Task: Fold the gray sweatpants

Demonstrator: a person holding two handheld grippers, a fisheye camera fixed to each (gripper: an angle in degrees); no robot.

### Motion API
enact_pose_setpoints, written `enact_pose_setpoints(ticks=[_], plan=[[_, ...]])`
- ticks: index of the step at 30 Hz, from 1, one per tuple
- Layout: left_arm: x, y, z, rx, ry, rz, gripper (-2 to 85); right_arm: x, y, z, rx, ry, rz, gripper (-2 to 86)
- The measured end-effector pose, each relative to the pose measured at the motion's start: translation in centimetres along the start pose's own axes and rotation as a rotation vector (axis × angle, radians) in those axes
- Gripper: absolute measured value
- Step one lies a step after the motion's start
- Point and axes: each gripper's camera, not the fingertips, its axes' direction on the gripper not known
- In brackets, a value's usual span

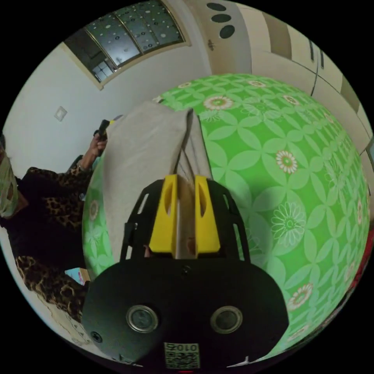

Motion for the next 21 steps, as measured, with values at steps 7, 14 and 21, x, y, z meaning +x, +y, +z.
enact_pose_setpoints(ticks=[7, 14, 21], plan=[[0.4, -0.2, -0.1, 0.023, -0.029, 0.014, 7.3, 7.1, 3.5, -4.0, 0.251, -0.271, 0.379, 3.4], [0.5, -1.0, 0.2, 0.011, -0.045, 0.03, 7.2, 7.9, 3.6, -2.2, 0.156, -0.275, 0.441, 4.5], [1.3, -2.7, -0.4, 0.028, -0.06, 0.04, 7.2, 8.1, 7.5, -3.3, 0.318, -0.448, 0.453, 7.3]])
